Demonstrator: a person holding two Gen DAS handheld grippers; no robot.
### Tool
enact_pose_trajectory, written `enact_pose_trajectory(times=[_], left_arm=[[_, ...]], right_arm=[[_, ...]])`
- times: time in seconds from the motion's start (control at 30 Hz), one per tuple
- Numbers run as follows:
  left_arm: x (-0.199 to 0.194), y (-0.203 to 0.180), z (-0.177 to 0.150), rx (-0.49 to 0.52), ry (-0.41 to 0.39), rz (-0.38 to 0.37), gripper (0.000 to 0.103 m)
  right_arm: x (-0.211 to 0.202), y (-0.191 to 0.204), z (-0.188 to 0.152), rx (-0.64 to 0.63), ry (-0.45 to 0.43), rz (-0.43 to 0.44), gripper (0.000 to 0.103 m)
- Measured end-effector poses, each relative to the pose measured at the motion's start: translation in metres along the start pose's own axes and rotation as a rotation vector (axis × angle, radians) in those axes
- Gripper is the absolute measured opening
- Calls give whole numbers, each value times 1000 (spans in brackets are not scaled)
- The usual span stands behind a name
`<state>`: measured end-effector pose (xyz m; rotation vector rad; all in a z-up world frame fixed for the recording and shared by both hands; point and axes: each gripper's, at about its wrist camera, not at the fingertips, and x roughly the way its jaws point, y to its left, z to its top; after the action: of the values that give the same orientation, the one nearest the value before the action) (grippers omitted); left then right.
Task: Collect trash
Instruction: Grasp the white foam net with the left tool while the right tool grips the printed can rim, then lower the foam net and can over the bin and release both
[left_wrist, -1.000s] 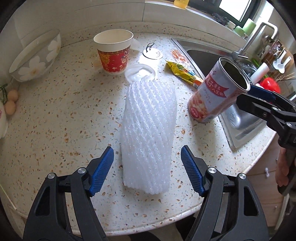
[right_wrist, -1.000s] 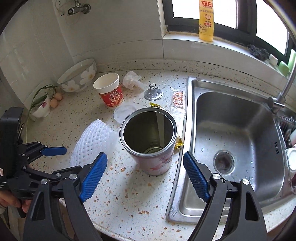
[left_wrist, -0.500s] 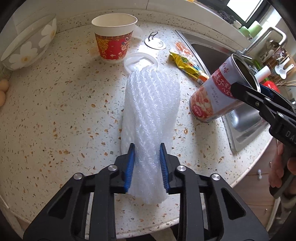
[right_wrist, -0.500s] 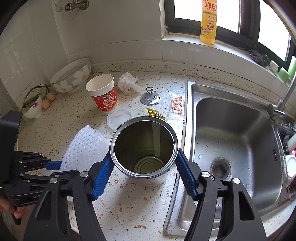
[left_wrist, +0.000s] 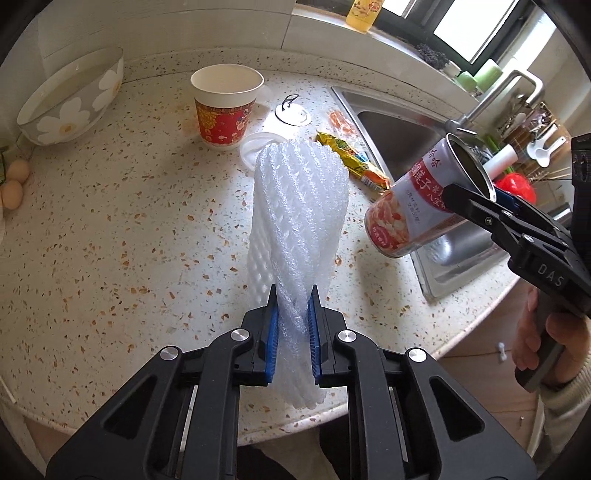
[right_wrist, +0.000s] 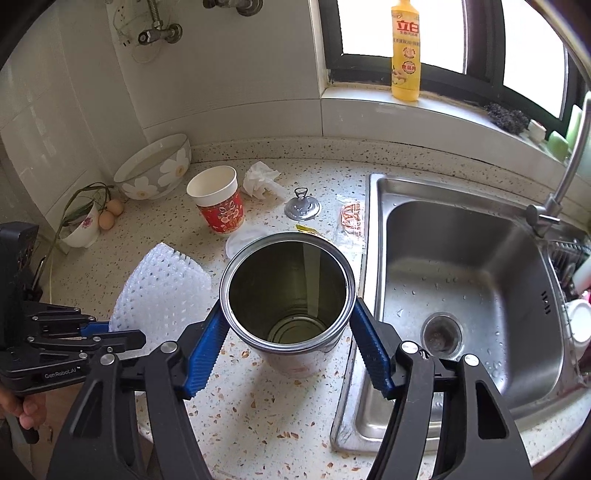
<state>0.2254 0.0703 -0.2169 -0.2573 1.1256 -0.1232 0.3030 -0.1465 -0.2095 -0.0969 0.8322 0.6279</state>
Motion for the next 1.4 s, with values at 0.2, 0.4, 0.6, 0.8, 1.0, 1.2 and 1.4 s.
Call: enact_pose_trajectory(times=[0.2,0.4,0.6,0.8,1.0,1.2,1.4], left_arm=[[-27,-12,-24,17,-28,-15,13],[-52,-19,-58,15,-40,-39,13],[-63,-30,-98,30,13,-53,13],[-73,-34,-131,32,48,-78,13],[-62,-29,-162,45,101,-68,13],[-14,-17,-198,58,204,-31,13],[62,-2,-236,41,326,-16,14]], right_arm=[[-36,12,-17,-14,-19,57,64],[-74,28,-40,-34,-41,109,64],[-106,45,-66,-58,-48,160,64],[-123,63,-99,-64,-26,202,64],[-116,81,-135,-90,39,228,64],[-100,85,-165,-79,85,213,64],[-75,82,-194,-75,136,220,64]])
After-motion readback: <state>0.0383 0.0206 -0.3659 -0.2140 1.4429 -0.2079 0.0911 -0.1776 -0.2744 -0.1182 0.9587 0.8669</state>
